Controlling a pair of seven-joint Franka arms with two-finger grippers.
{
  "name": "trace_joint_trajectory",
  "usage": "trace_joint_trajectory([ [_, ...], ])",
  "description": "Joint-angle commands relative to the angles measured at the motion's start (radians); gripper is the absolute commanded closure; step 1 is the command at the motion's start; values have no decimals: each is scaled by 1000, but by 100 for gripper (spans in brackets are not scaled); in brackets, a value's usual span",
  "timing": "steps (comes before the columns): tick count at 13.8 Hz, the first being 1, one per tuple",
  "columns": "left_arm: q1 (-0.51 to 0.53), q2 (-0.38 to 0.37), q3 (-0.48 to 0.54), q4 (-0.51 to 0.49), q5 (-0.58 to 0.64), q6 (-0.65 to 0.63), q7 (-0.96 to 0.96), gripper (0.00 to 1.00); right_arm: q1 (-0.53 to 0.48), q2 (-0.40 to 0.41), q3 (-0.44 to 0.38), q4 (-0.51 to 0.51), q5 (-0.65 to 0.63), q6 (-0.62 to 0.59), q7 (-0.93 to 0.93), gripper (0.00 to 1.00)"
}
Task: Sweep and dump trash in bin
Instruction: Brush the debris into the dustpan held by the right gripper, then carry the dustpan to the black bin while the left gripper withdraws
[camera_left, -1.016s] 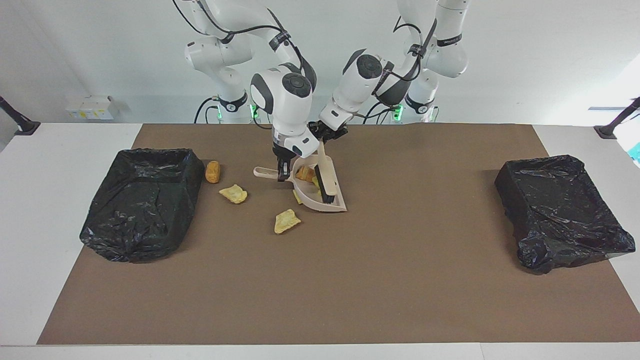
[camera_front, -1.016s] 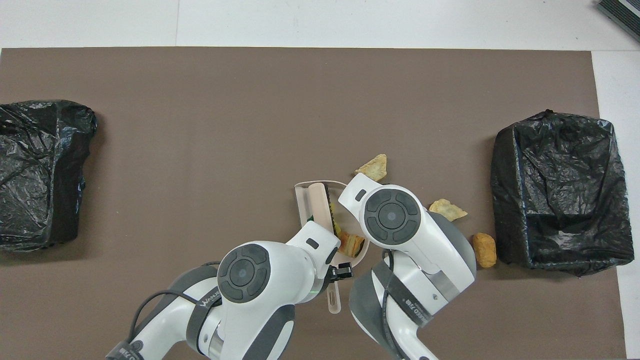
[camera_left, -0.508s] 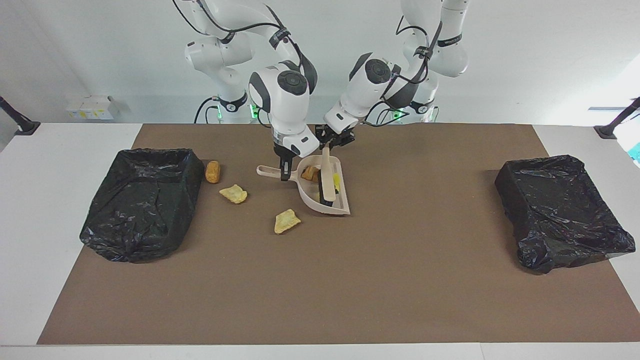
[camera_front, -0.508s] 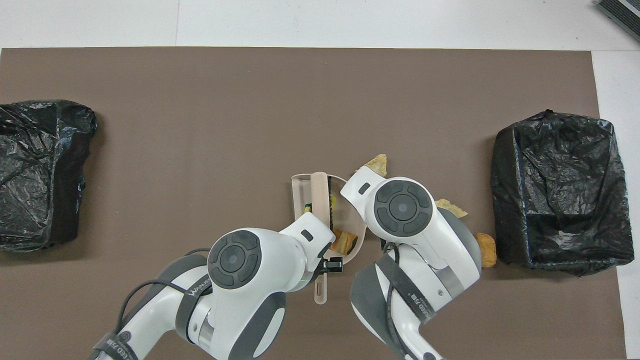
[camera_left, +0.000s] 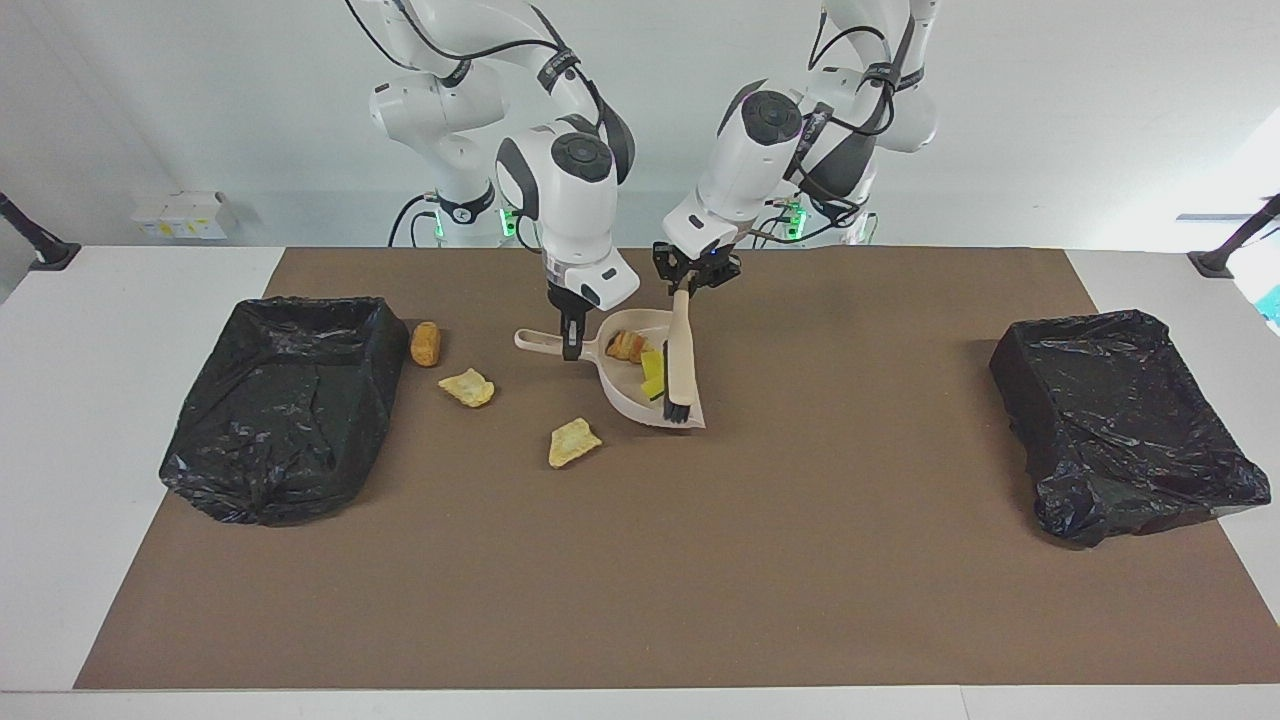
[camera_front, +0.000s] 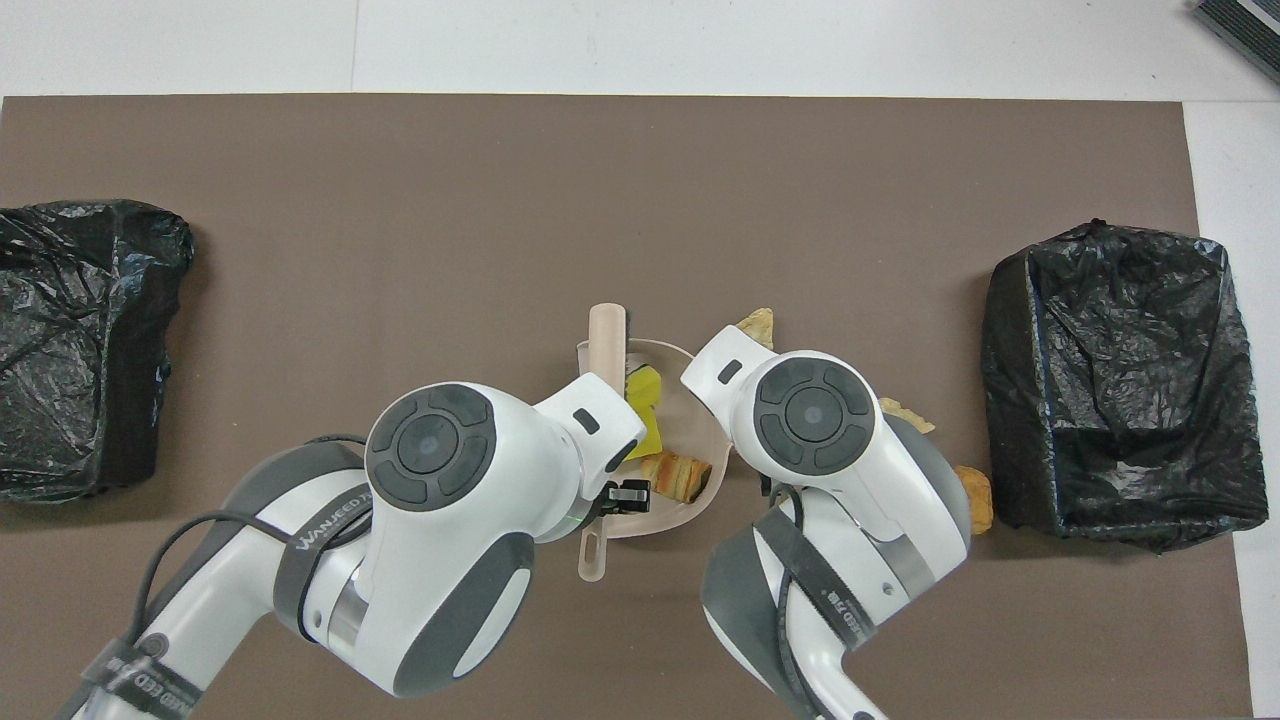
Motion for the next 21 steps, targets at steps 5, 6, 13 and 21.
trace_joint_trajectory([
  [5, 46, -16, -7, 94, 68, -163, 11, 100, -36, -26, 1, 44, 19, -58, -11, 100],
  [6, 51, -22, -7, 91, 71, -180, 11, 100, -46, -26, 3, 46, 20, -61, -22, 100],
  [13, 123, -93, -7, -15, 112, -283, 11, 100, -154, -26, 1, 149, 106, -166, -201, 100],
  [21, 83, -327, -20, -370, 112, -186, -43, 100, -487, -47, -8, 232, 140, -302, -606, 100],
])
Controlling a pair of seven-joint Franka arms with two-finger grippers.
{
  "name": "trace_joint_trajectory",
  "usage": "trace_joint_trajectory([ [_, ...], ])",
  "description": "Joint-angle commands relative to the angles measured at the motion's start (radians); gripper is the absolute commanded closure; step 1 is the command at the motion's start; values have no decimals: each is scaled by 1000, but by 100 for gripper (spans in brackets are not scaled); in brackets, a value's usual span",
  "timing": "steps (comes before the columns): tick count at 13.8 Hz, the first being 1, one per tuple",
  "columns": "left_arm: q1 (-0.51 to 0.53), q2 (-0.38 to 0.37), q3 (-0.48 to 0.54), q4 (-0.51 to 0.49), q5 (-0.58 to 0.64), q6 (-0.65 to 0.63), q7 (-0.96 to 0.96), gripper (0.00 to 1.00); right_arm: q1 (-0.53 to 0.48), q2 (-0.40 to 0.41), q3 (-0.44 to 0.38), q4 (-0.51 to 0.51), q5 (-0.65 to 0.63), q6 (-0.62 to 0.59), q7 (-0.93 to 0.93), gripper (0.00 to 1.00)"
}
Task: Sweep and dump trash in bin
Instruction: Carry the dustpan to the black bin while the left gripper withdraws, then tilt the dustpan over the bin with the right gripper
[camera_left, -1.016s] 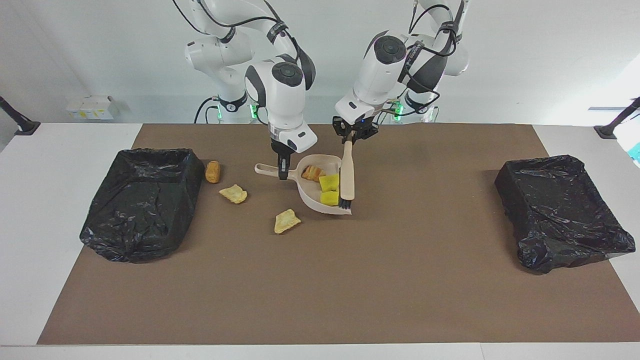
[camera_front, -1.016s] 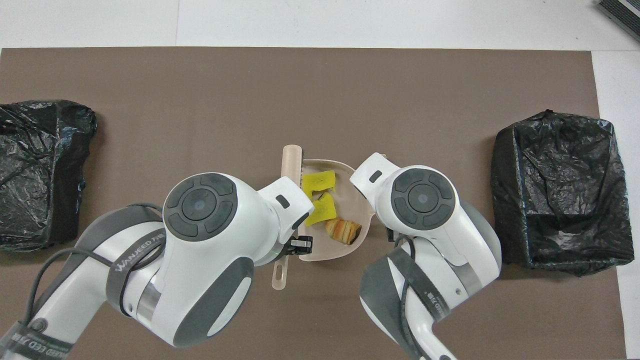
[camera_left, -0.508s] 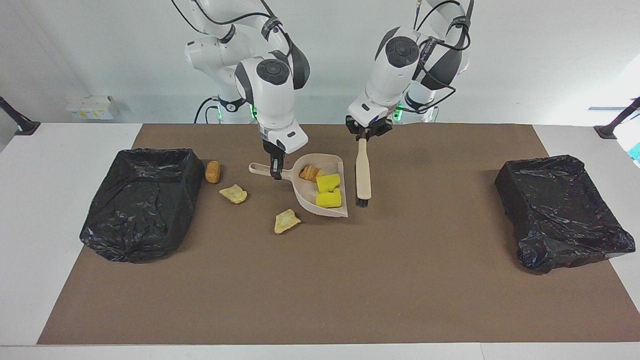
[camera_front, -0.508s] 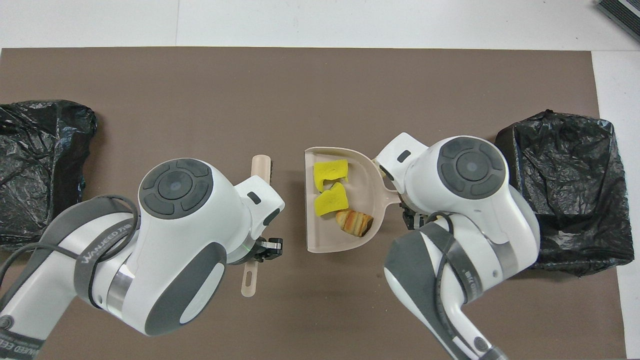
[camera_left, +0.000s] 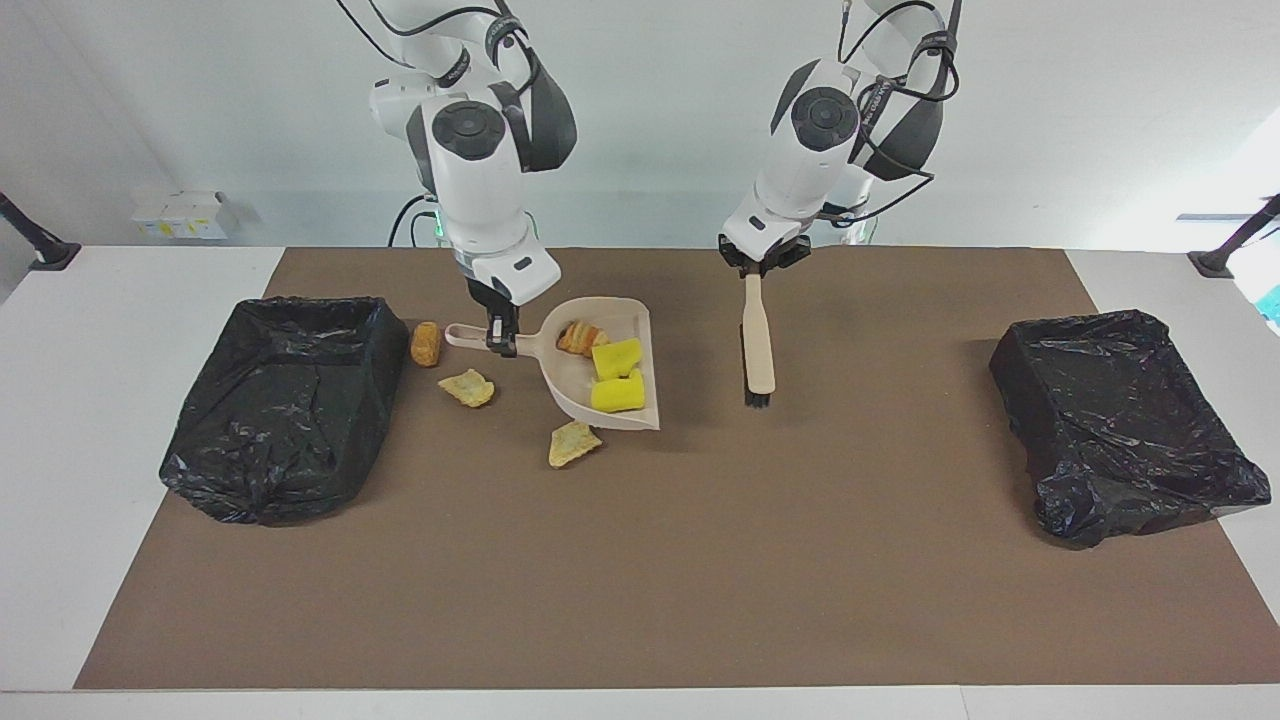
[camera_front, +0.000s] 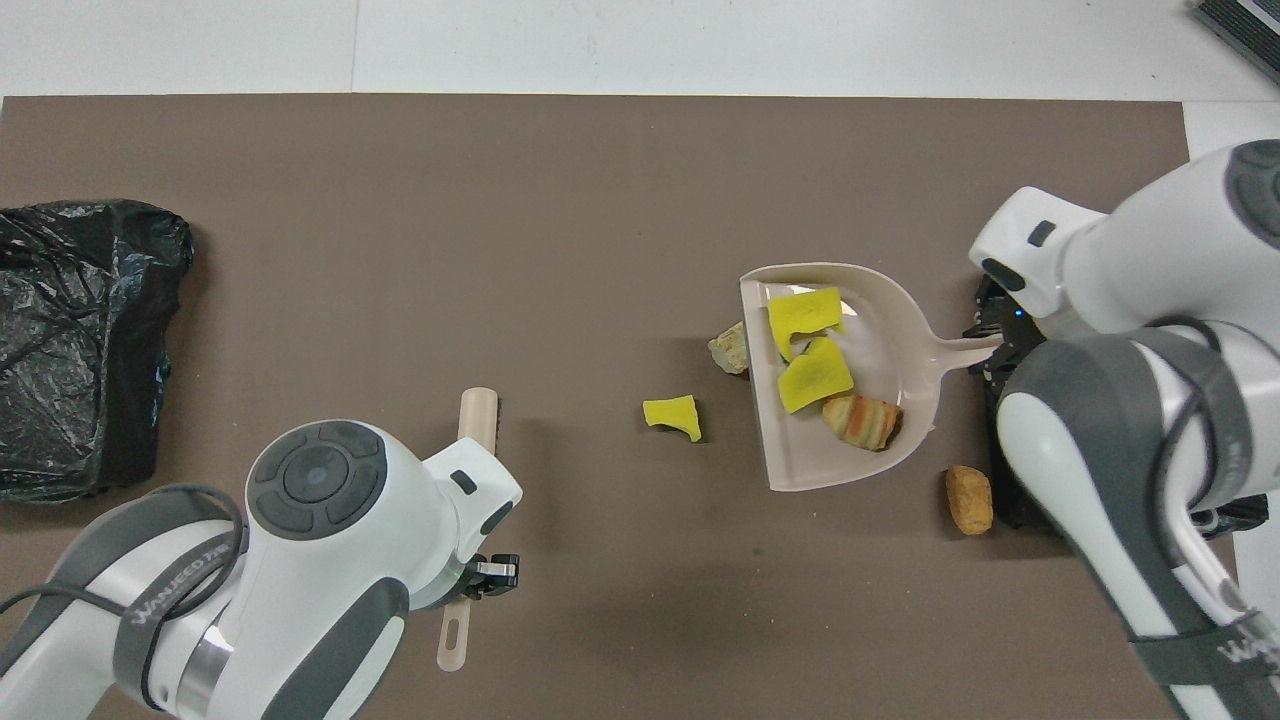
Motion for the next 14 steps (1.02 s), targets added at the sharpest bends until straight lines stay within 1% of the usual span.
trace_joint_trajectory([
  [1, -73, -139, -6, -203, 17, 126, -66, 100, -120, -18, 0, 5, 31, -19, -115, 100],
  [4, -234, -138, -6, -291, 15, 241, -252, 100, -215, -18, -45, 5, 30, -2, -184, 100],
  [7, -308, -129, -6, -320, 15, 290, -323, 100, -225, -18, -128, 6, -8, 3, -200, 100],
  [9, -338, -129, -6, -350, 15, 336, -341, 100, -226, -18, -165, 6, -99, 10, -194, 100],
  [11, -362, -126, -6, -368, 12, 373, -343, 100, -222, -36, -163, 6, -247, 23, -156, 100],
  [13, -367, -121, -6, -399, 5, 416, -344, 100, -205, -64, -152, 2, -414, 20, -50, 100],
  [14, -367, -121, -6, -402, 2, 419, -349, 100, -200, -71, -149, -3, -477, 16, -5, 100],
])
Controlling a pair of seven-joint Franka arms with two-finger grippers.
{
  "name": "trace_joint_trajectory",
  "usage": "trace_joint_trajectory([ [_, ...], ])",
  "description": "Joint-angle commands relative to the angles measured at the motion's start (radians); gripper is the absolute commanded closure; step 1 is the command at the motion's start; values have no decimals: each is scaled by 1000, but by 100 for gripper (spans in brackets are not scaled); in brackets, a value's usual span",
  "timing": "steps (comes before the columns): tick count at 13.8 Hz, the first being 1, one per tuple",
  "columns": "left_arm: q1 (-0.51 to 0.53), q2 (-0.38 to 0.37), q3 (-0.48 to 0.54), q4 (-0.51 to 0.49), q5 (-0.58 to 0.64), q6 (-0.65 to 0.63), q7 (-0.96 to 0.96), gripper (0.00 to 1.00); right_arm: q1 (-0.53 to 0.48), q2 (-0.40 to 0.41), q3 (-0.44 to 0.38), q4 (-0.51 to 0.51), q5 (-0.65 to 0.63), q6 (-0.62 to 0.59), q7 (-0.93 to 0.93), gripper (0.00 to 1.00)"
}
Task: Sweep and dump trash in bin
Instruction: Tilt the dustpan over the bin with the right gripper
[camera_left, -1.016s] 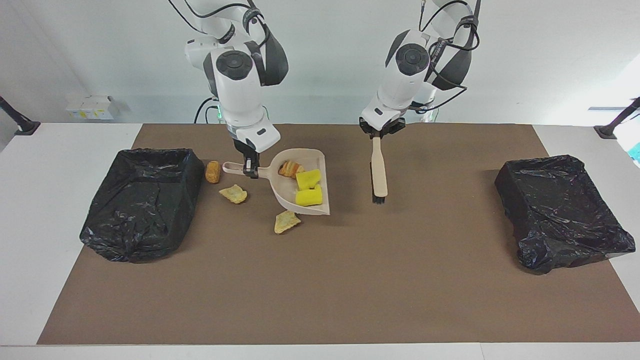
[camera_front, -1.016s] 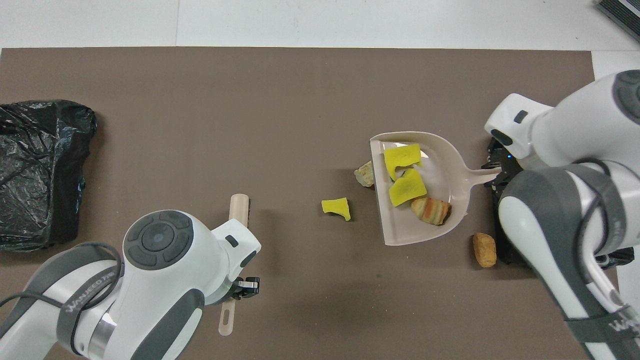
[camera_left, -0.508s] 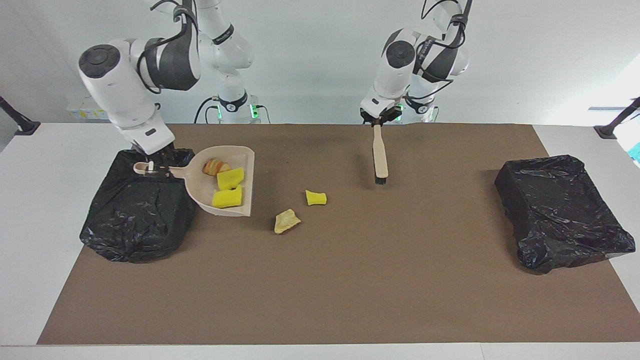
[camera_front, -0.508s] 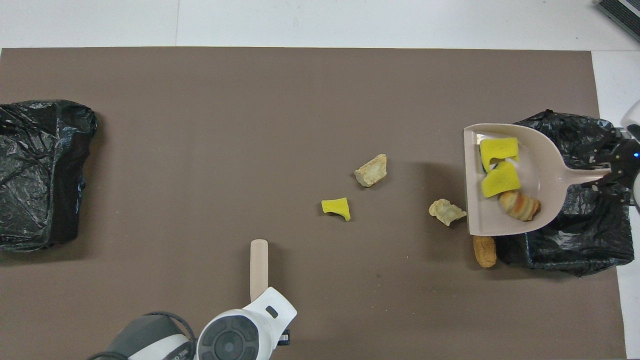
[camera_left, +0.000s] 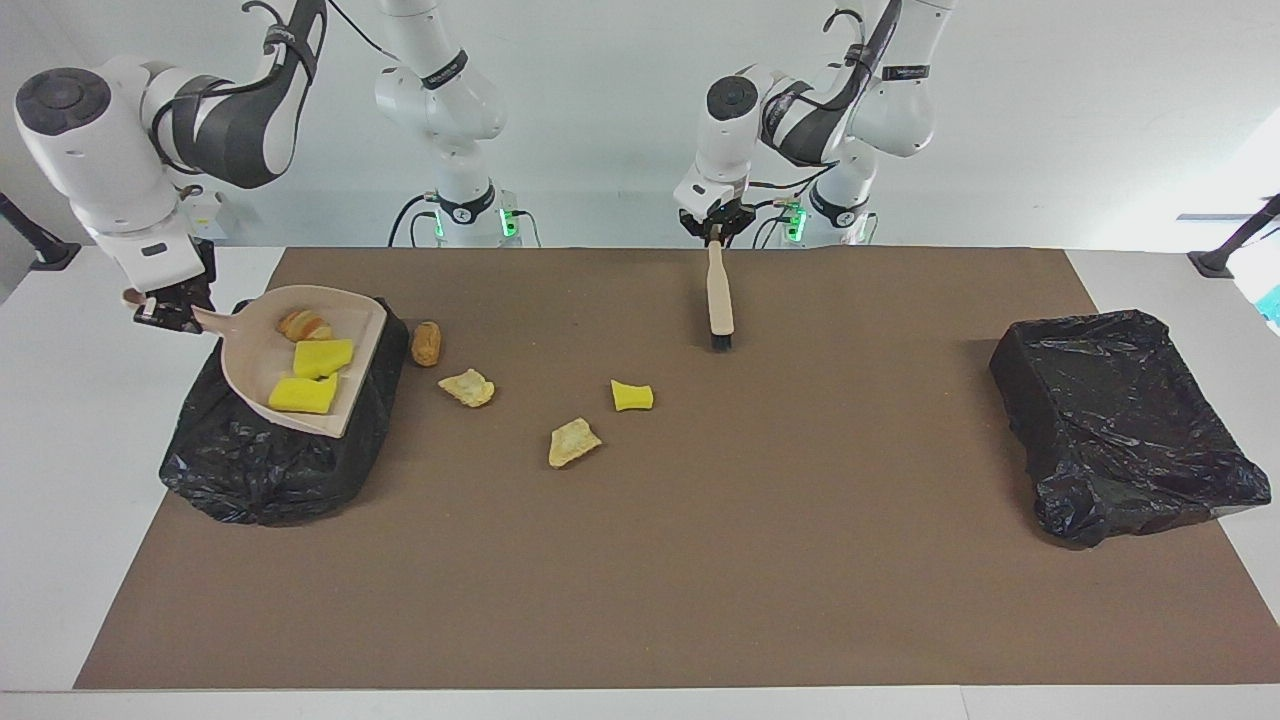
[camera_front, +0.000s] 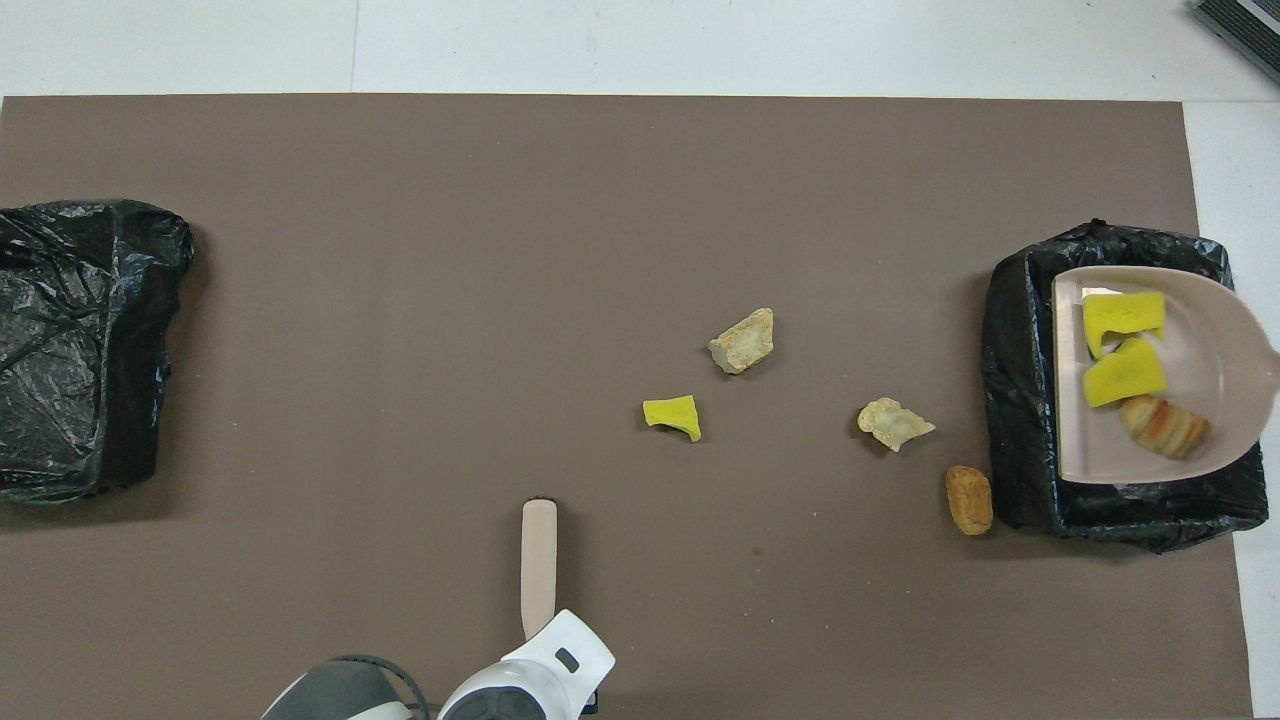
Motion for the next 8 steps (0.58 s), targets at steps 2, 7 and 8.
trace_joint_trajectory([
  [2, -23, -14, 16, -38, -50, 49, -24, 100, 22, -47, 13, -34, -188, 0, 133, 100],
  [7, -12, -6, 17, -31, -68, 46, -19, 83, 92, -109, 13, -122, -429, -8, 291, 100],
  [8, -12, 5, 19, -25, -71, 42, -16, 69, 94, -113, 13, -126, -448, -14, 291, 100],
])
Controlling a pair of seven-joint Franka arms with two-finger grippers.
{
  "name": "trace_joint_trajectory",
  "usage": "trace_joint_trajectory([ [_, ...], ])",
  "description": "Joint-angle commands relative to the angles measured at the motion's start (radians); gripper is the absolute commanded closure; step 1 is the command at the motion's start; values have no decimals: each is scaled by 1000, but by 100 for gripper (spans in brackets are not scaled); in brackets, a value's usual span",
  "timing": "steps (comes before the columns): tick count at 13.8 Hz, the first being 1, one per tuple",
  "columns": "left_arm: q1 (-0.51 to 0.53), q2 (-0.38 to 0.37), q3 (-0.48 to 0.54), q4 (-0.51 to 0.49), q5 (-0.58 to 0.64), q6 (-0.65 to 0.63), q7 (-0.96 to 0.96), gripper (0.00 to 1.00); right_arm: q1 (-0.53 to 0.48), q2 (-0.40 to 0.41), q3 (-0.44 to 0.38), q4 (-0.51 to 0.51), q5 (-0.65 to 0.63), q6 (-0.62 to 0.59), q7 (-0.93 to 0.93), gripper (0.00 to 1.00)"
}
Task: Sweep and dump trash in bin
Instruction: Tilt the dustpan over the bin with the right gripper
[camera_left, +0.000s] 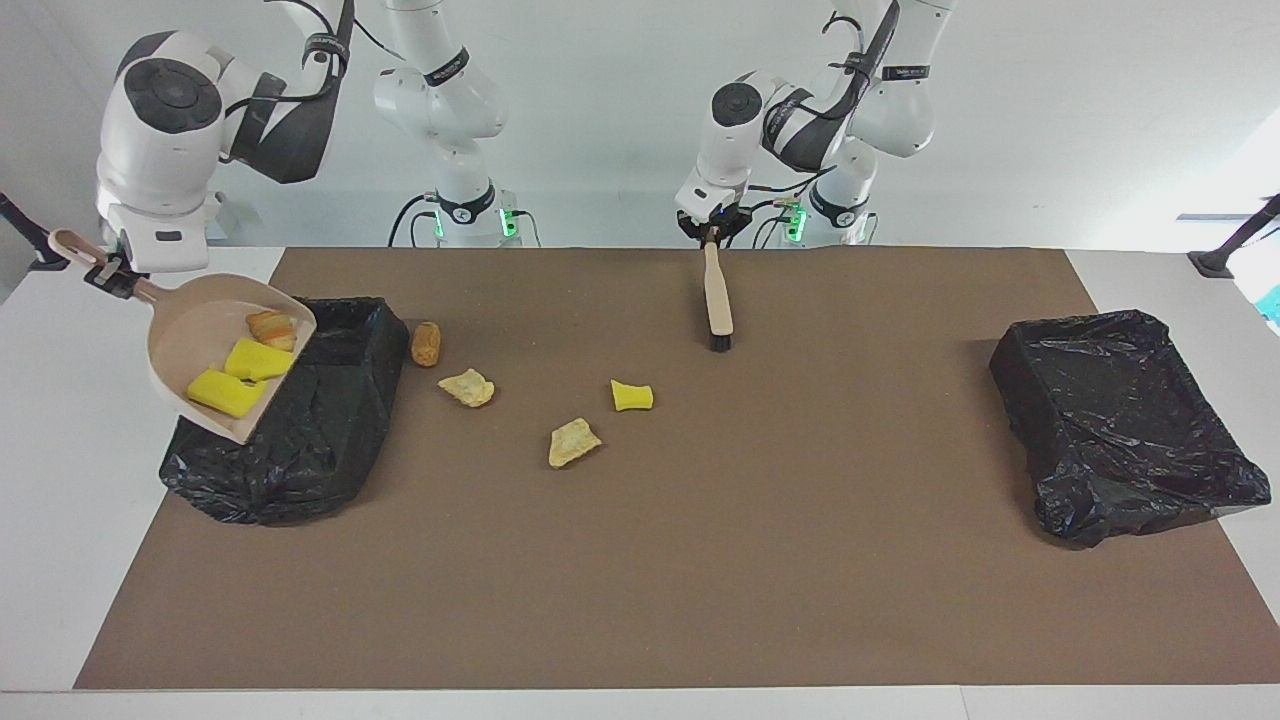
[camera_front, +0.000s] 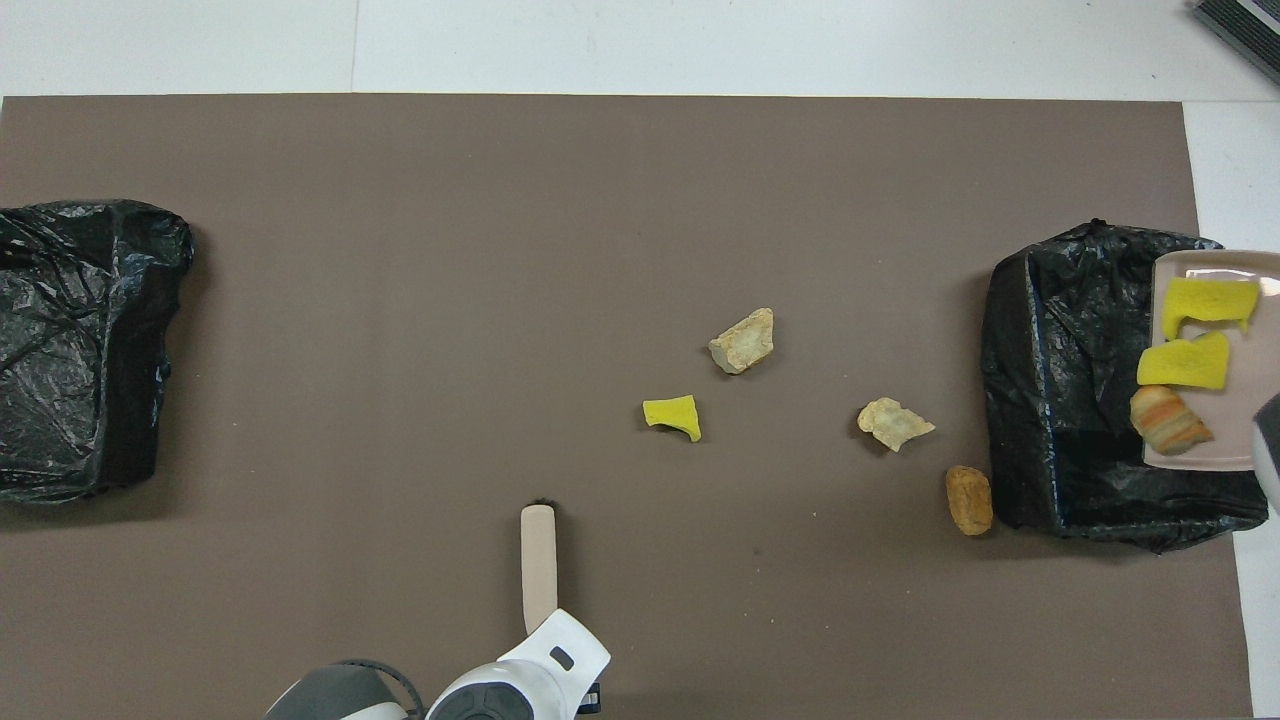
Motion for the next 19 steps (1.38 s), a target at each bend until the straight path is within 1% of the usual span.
trace_joint_trajectory([
  [1, -9, 12, 14, -2, -16, 13, -5, 47, 3, -52, 4, -54, -69, -17, 25, 100],
  [2, -6, 18, 14, 10, -16, 2, -7, 42, 6, -54, 4, -54, -93, -23, 25, 100],
  [3, -3, 26, 16, 22, -16, -30, -5, 34, 6, -52, 5, -54, -125, -25, 25, 100],
  [4, 9, 28, 14, 37, -16, -62, 3, 32, 19, -52, 5, -52, -153, -25, 25, 100],
  [5, 23, 28, 17, 57, -16, -80, 9, 11, 38, -52, 4, -51, -185, -26, 27, 100],
  [6, 52, 28, 19, 89, -16, -96, 12, 0, 42, -52, 5, -51, -213, -37, 30, 100],
  [8, 109, 38, 19, 154, -10, -117, 39, 0, 81, -52, 5, -45, -261, -70, 54, 100],
  [9, 135, 38, 21, 180, -4, -116, 90, 0, 83, -52, 7, -39, -253, -95, 67, 100],
  [10, 194, 38, 21, 218, 0, -124, 127, 0, 82, -54, 13, -33, -235, -107, 93, 100],
  [11, 256, 37, 21, 261, 11, -156, 147, 0, 80, -57, 13, -28, -168, -109, 113, 100],
  [12, 305, 40, 21, 325, 28, -217, 179, 0, 80, -61, 10, -25, -90, -110, 108, 100],
  [14, 382, 64, 21, 443, 83, -313, 265, 0, 80, -60, 13, -23, -20, -117, 99, 100],
  [15, 422, 75, 21, 484, 109, -331, 315, 0, 82, -62, 14, -22, 29, -115, 85, 100],
  [17, 495, 80, 22, 533, 135, -343, 453, 0, 82, -55, 16, 4, 167, -112, 25, 100],
  [19, 561, 80, 22, 597, 160, -384, 565, 0, 85, -52, 28, 9, 302, -109, 30, 100],
])
